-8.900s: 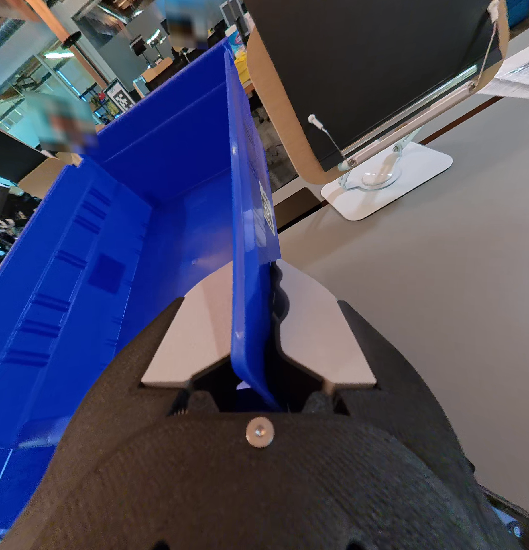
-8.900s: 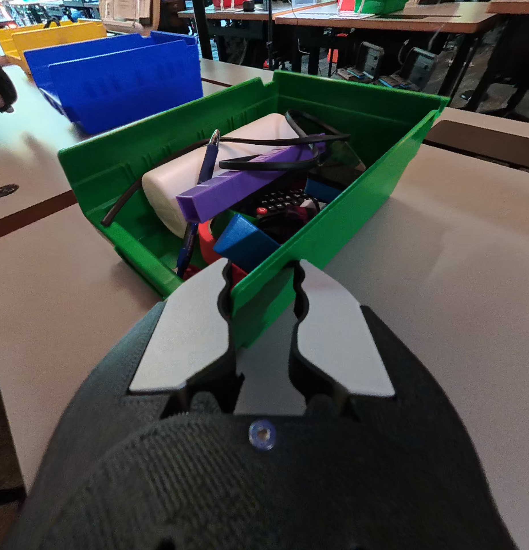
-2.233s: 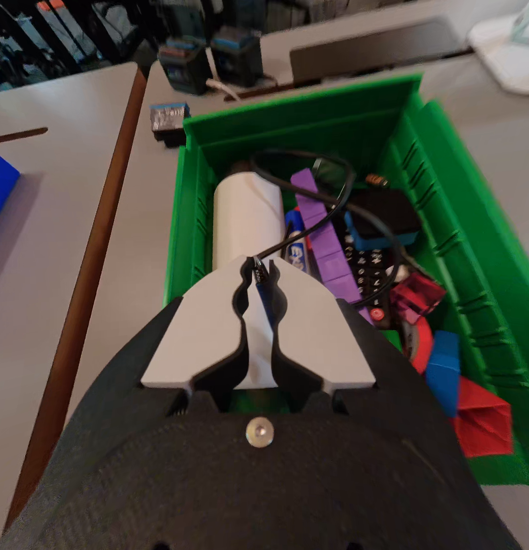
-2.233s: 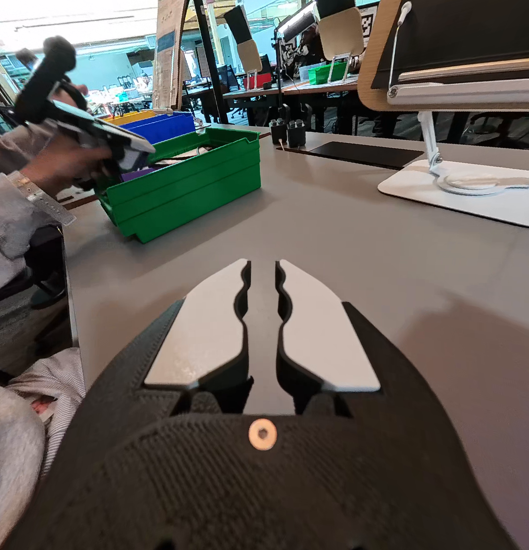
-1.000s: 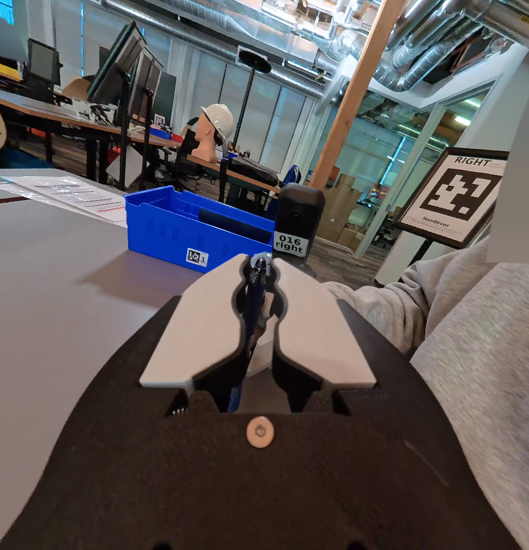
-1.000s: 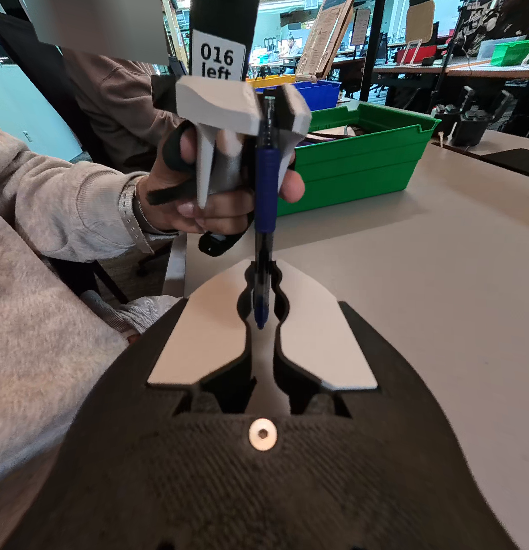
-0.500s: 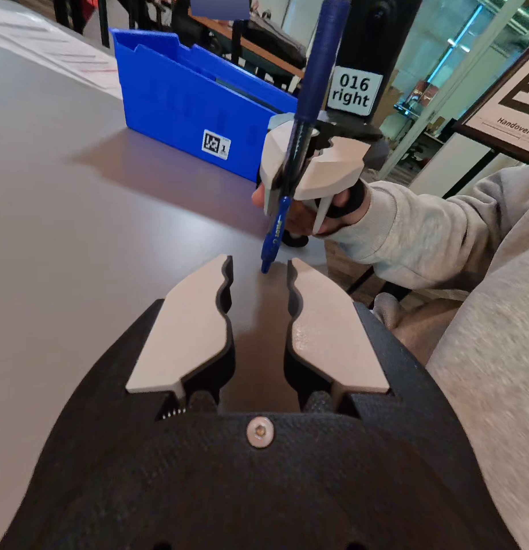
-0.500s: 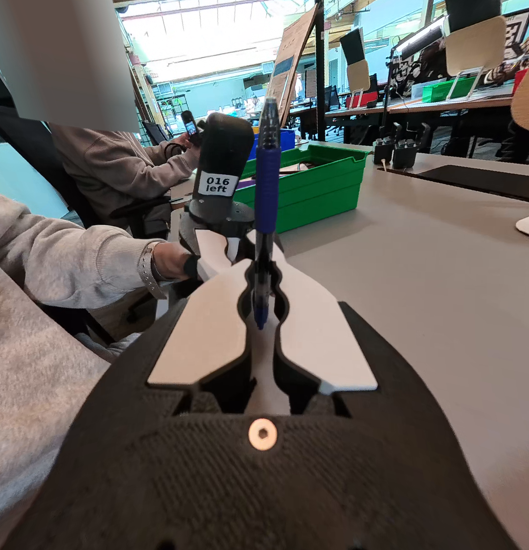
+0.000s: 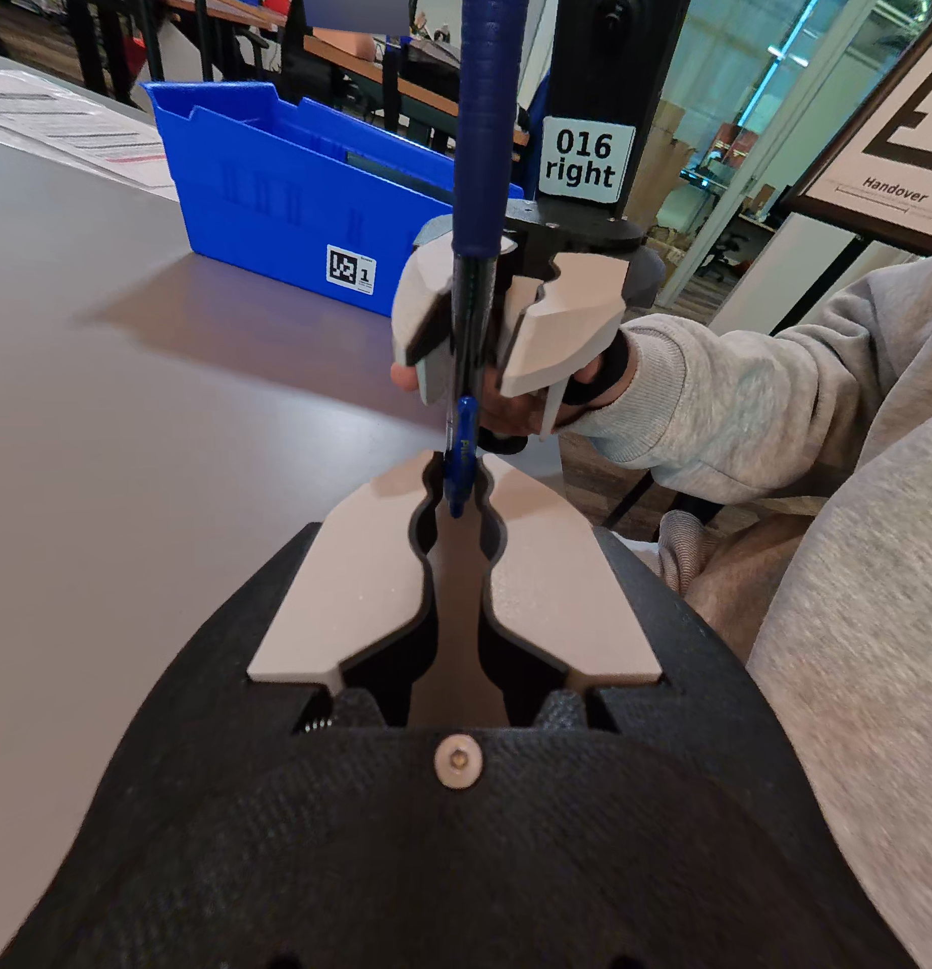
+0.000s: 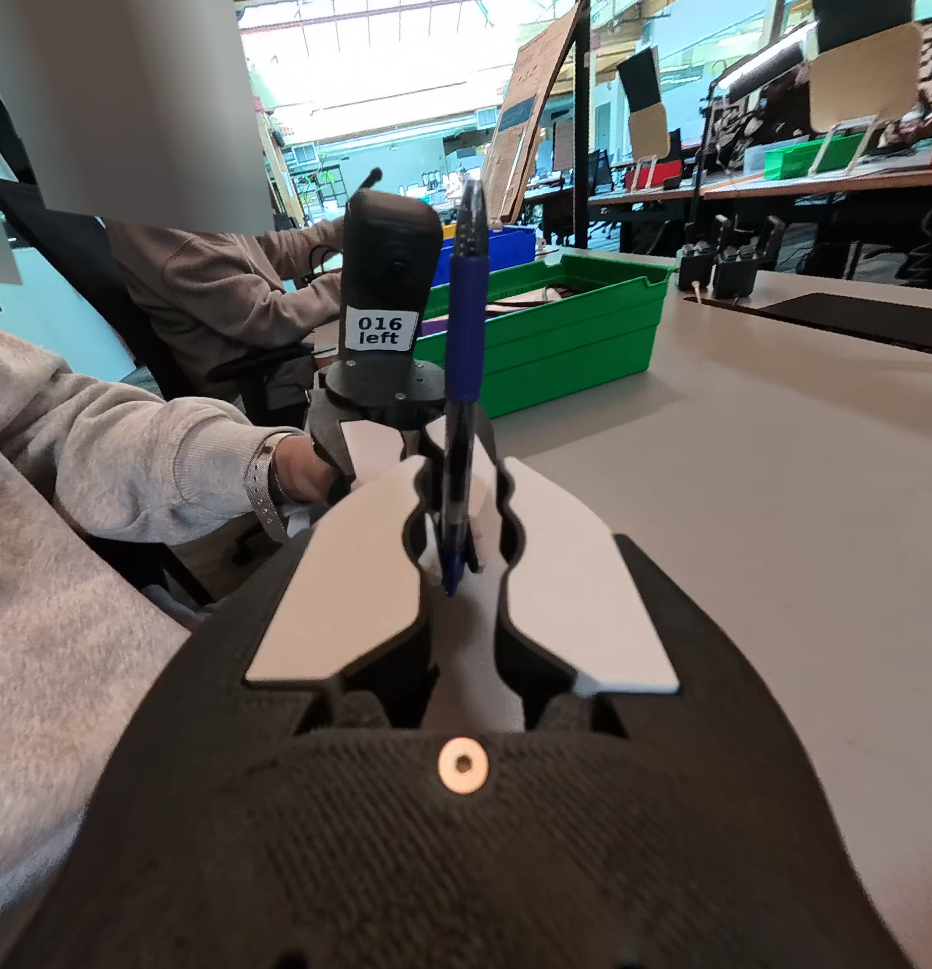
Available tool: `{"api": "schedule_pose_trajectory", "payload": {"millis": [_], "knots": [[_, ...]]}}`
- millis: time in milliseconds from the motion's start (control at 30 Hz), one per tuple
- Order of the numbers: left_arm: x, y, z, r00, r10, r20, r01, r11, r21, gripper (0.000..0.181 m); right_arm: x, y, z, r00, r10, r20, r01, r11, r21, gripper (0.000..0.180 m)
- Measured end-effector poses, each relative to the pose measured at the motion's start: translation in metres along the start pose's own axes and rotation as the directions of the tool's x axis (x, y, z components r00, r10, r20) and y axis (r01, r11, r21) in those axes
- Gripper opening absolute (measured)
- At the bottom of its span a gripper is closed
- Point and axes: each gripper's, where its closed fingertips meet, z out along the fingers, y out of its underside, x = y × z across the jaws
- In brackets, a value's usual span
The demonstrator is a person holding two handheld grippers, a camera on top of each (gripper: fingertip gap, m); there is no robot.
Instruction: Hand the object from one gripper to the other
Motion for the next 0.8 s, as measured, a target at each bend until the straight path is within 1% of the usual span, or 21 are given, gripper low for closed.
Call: {"api": "schedule_pose_trajectory", "payload": {"millis": [133, 267, 400, 567, 667, 733, 767, 800], "knots": [[-0.001, -0.001, -0.001, 1.0, -0.01, -0.004, 0.01, 1.0, 0.01, 0.012, 0.004, -0.01, -0.005, 0.999, -0.011, -0.031, 0.013, 0.998, 0.062, 0.037], [0.002, 0.003, 0.001, 1.0, -0.018, -0.025, 0.018, 1.0, -0.02, 0.011, 0.002, -0.028, -0.015, 1.0, -0.016, -0.024, 0.019, 0.987, 0.162, 0.038], [0.006, 0.008, 0.005, 0.999, -0.011, -0.037, 0.009, 0.998, -0.063, 0.012, 0.0, -0.044, -0.026, 1.0, 0.026, 0.014, -0.029, 0.965, 0.262, 0.04], [0.009, 0.013, 0.009, 0.999, -0.003, -0.044, -0.001, 0.995, -0.101, 0.011, -0.001, -0.049, -0.03, 0.997, 0.056, 0.046, -0.067, 0.953, 0.297, 0.041], [0.011, 0.016, 0.01, 0.999, -0.001, -0.049, -0.005, 0.993, -0.121, 0.011, -0.004, -0.049, -0.027, 0.997, 0.051, 0.051, -0.064, 0.955, 0.291, 0.04], [0.012, 0.017, 0.011, 0.999, 0.009, -0.048, -0.015, 0.991, -0.131, 0.011, -0.006, -0.047, -0.025, 0.998, 0.039, 0.047, -0.05, 0.959, 0.278, 0.034], [0.013, 0.018, 0.012, 0.999, 0.011, -0.048, -0.018, 0.991, -0.136, 0.012, -0.007, -0.046, -0.025, 0.999, 0.029, 0.044, -0.04, 0.962, 0.27, 0.028], [0.013, 0.018, 0.012, 0.999, 0.014, -0.047, -0.02, 0.99, -0.139, 0.012, -0.007, -0.045, -0.024, 0.999, 0.018, 0.04, -0.027, 0.966, 0.259, 0.016]]}}
